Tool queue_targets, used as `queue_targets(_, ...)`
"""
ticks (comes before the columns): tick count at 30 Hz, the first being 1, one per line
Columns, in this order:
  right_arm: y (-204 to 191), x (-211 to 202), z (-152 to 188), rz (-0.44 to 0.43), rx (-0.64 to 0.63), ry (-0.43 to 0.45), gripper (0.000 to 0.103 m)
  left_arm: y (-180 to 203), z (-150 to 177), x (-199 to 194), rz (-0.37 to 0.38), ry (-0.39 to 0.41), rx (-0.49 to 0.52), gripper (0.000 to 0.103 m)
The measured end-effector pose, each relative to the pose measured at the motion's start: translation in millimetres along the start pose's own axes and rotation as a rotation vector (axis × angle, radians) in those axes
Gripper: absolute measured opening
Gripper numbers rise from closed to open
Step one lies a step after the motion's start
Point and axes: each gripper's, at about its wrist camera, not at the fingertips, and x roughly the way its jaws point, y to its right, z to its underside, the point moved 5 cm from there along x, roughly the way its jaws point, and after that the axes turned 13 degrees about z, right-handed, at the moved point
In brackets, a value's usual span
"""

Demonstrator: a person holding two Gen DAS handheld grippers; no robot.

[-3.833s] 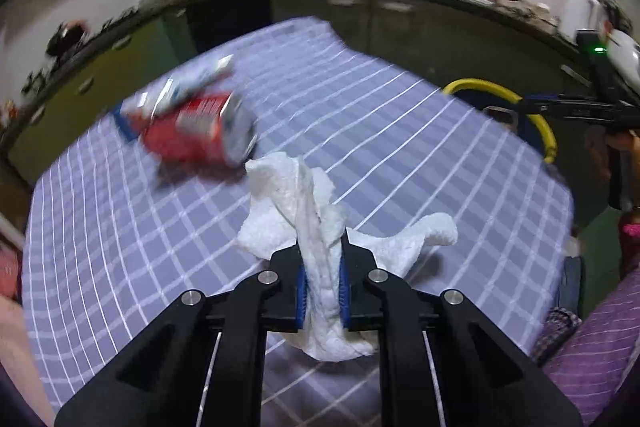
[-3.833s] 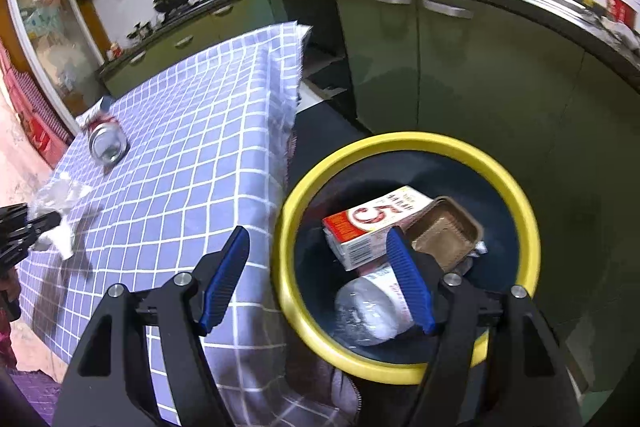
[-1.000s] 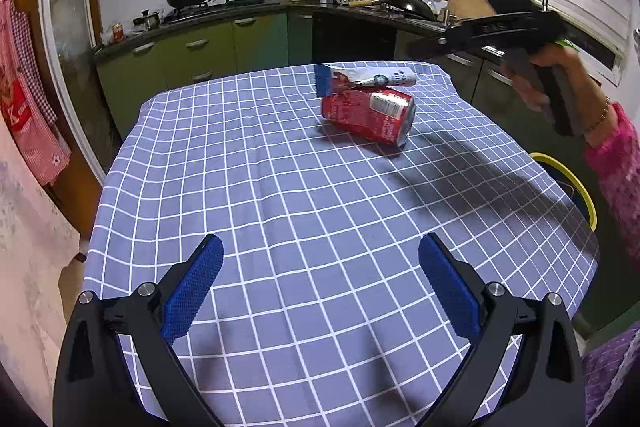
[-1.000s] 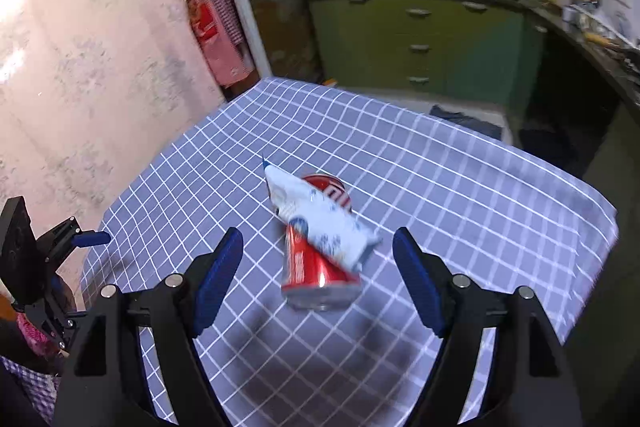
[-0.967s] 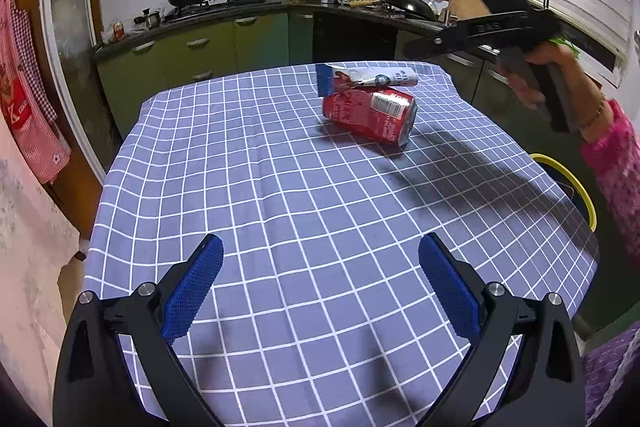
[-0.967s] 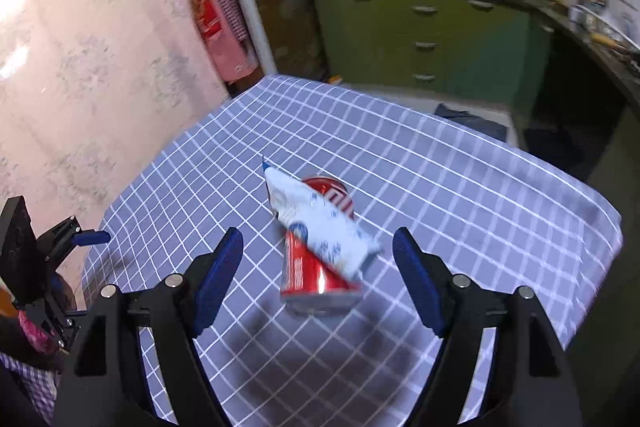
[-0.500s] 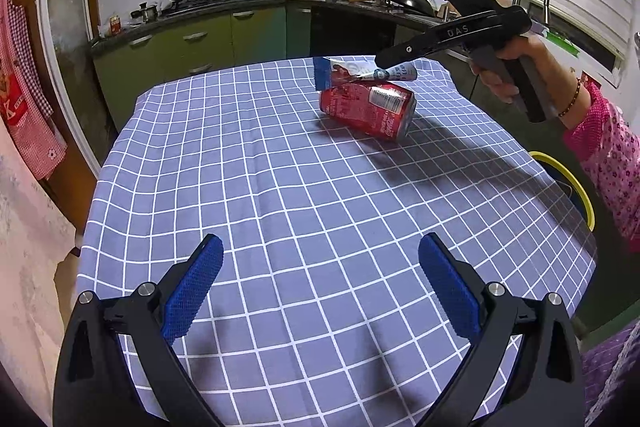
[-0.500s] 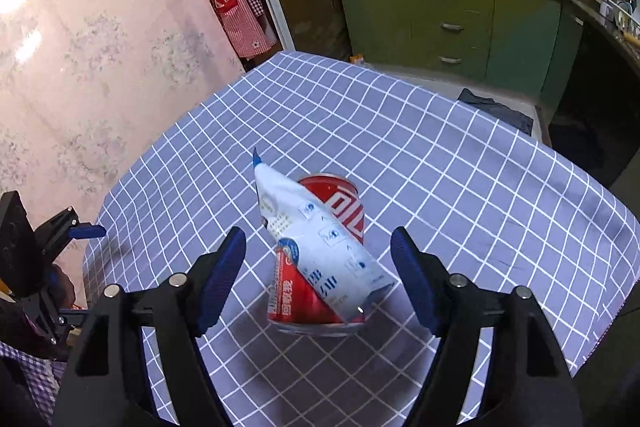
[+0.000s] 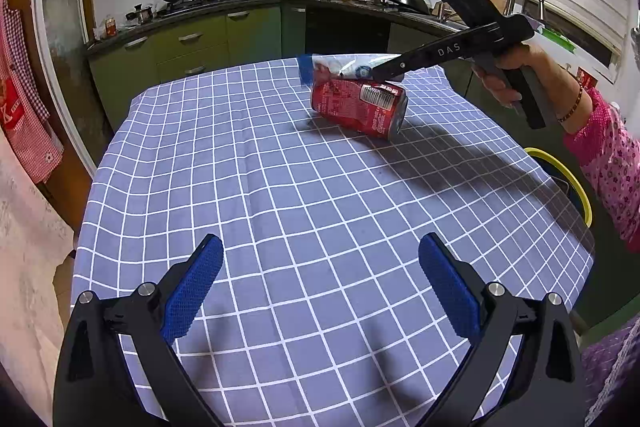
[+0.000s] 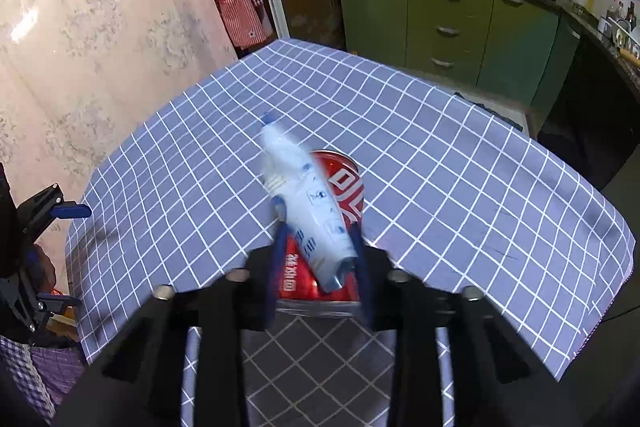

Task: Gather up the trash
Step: 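Grasp the white toothpaste tube beside the red can with the right gripper, then carry the toothpaste tube over the yellow bin and open the right gripper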

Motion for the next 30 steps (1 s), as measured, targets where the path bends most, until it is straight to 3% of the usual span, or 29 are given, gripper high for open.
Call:
queue_targets(12,-16,-32,10,-0.036,0.047,0.086,0.013,3,-2,-1,0.0,0.001,0.011,0.097)
queue_targets(18,-19,-76,39,-0.025,0.106,0.148,0.013,9,-6,-1,0.011,0.003,0.032,0.097)
queue_targets(24,-2,-135,107,0.071,0.224,0.188,0.013,21,-11,1,0.036,0.004,0.066,0.097)
queue_targets(30,42,-192,220,0.323,0.477,0.156,0.015,38,-16,6,0.069,0.01,0.099,0.097)
